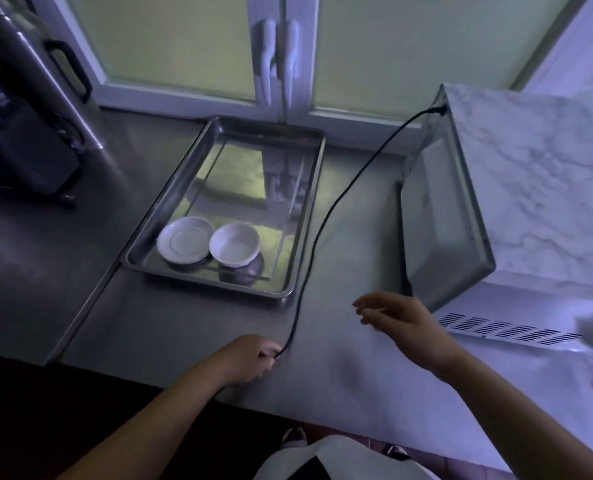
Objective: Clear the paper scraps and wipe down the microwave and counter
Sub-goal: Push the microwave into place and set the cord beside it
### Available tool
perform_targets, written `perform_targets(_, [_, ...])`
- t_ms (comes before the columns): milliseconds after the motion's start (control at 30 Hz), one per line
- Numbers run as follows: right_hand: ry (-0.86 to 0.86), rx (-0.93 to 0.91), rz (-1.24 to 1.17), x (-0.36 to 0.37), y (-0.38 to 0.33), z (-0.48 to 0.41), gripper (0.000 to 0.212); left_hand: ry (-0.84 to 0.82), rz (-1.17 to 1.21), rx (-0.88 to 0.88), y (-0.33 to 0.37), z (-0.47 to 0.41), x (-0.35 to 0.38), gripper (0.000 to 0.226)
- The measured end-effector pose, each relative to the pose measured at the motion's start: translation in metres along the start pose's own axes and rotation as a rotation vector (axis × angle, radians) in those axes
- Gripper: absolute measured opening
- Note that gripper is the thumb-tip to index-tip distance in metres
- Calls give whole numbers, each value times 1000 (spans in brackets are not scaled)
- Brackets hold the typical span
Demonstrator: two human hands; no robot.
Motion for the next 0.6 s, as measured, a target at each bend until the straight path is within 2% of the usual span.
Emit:
perform_targets(67, [16, -9, -21, -7, 3, 4, 19, -61, -33, 68, 24, -7, 13, 31])
perform_targets(167, [31, -46, -52, -20, 8, 11, 17, -12, 37, 81, 54, -17, 21, 32])
perform_targets(267, [34, -129, -94, -44, 4, 22, 12, 79, 282, 47, 87, -23, 9, 28])
perform_targets(367, [34, -236, -112, -80, -10, 33, 21, 180, 623, 43, 121, -22, -15, 30])
perform_targets(500, [55, -343, -125, -131, -23, 45, 22, 307, 806, 120, 178, -16, -42, 38])
perform_targets(600, [89, -396, -104, -175, -27, 47, 14, 413, 991, 84, 223, -15, -45, 37])
Point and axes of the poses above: each hand's wrist, its own z-axis away from the middle knuckle, its own x-axis out of the palm, y = z × x, the point moved 6 cm from there along -z, towards the middle knuckle, and after that the axes turned 3 degrees about x, right-handed, at the moved point
